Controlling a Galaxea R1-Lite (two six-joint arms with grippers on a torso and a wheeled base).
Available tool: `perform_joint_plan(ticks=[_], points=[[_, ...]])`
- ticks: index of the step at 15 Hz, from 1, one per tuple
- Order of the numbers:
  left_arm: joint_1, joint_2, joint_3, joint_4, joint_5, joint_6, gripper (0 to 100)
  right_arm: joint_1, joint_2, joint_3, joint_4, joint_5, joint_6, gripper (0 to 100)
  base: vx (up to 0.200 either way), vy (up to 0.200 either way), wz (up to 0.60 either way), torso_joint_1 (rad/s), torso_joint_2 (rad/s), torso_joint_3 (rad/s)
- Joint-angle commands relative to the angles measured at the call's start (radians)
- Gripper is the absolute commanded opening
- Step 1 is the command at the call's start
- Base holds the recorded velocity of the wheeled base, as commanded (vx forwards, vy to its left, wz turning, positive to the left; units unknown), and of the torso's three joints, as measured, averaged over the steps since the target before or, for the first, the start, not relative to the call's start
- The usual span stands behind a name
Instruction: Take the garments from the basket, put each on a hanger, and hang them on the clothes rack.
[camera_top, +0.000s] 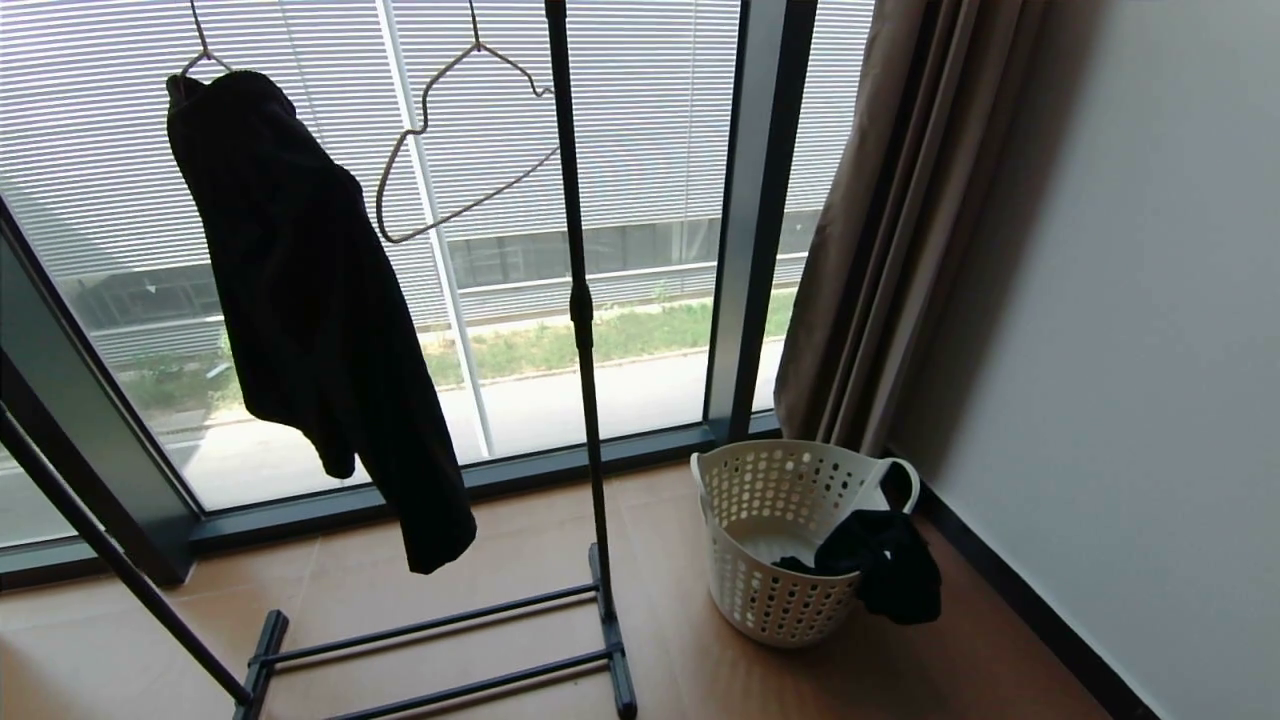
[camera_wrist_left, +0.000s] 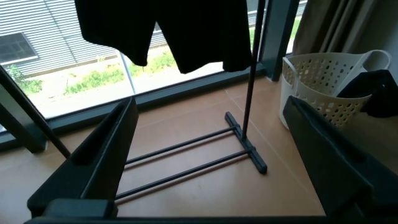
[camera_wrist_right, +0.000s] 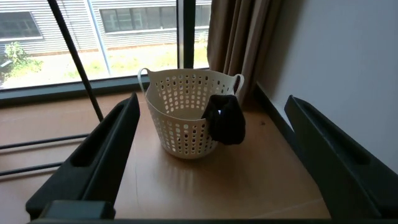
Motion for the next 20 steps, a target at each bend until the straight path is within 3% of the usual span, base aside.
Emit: perform_joint_plan(ticks=[1, 7, 9, 15, 20], points=[[0.000, 0.000, -0.001, 0.000, 0.000, 0.000, 100, 0.000, 0.002, 0.000, 0.000, 0.000, 0.000, 100, 0.200, 0.000, 0.00, 0.002, 0.00, 0.002], [-0.002, 0.000, -0.001, 0.000, -0.003, 0.000, 100, 0.000, 0.002, 0.000, 0.000, 0.000, 0.000, 100, 0.200, 0.000, 0.00, 0.004, 0.00, 0.003], [-0.002, 0.000, -0.001, 0.000, -0.001, 0.000, 100, 0.000, 0.002, 0.000, 0.000, 0.000, 0.000, 100, 0.200, -0.200, 0.00, 0.000, 0.00, 0.002], [0.000, 0.000, 0.000, -0.002, -0.003, -0.001, 100, 0.000, 0.001, 0.000, 0.000, 0.000, 0.000, 100, 0.000, -0.200, 0.00, 0.006, 0.00, 0.000], [0.000, 0.000, 0.000, -0.002, -0.001, -0.001, 100, 0.002, 0.002, 0.000, -0.001, 0.000, 0.000, 100, 0.000, 0.000, 0.00, 0.000, 0.00, 0.000]])
